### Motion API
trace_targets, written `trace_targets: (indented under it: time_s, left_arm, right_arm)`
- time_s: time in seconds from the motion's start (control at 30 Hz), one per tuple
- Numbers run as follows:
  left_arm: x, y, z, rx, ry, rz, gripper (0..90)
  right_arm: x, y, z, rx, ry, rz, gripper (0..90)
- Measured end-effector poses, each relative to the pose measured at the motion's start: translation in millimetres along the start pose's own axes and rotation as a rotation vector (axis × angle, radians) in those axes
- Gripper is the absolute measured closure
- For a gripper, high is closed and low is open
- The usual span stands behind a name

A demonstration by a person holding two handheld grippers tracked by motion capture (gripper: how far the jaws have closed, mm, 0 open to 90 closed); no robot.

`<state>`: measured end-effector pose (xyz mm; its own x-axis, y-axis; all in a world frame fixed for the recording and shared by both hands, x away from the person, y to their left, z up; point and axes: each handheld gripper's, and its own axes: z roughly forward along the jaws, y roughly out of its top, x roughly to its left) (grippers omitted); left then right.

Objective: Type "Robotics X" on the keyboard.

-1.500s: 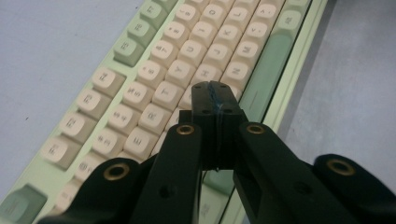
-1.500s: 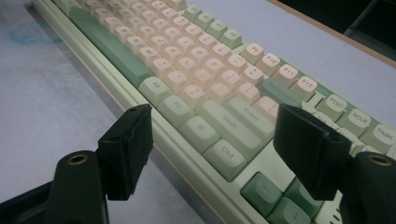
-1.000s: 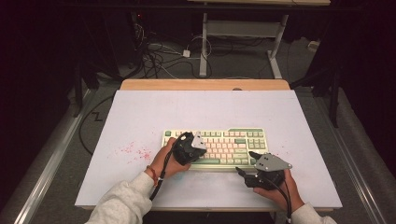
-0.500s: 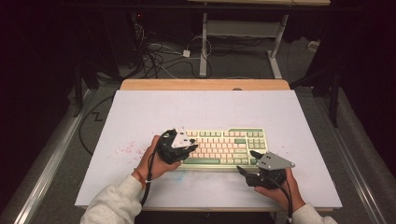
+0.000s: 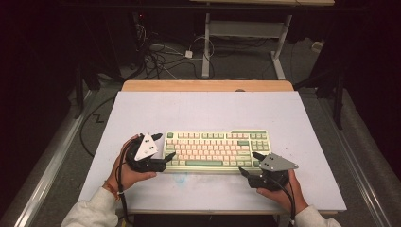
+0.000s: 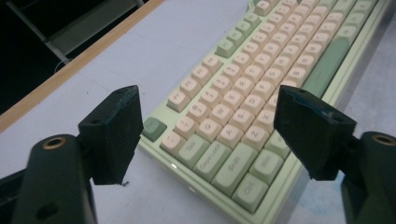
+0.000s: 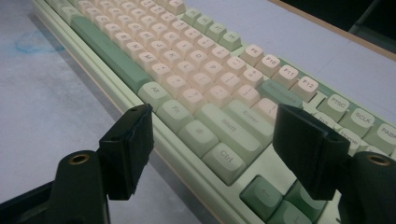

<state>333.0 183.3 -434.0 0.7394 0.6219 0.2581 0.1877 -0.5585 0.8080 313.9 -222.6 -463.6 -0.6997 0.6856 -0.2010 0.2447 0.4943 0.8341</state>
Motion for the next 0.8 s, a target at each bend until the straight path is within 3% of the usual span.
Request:
trace_targets:
  time_s: [0.2,0.3,0.53,0.67,0.8]
  left_arm:
    - [-2.9,-18.0,-5.9,0.026,0.024,-0.001,20.3]
    - [-6.9,-25.7,-7.1,0.069,0.043,0.023,18.7]
    - [-13.0,-40.3,-10.6,0.1,0.038,0.015,18.6]
    - [-14.3,-43.9,-8.9,0.121,0.03,0.018,18.6]
    - [-15.0,-43.5,-8.1,0.117,0.029,0.014,18.6]
  right_arm:
    - [-0.1,0.9,0.3,-0.002,0.0,-0.001,29.6]
    - [-1.8,2.4,-0.6,-0.008,-0.004,0.002,29.9]
    - [-8.4,9.5,-2.6,-0.02,-0.022,0.007,32.3]
    - [-10.8,16.1,0.0,0.003,-0.031,0.01,40.2]
    - [-13.4,24.8,3.6,0.002,0.007,0.01,53.5]
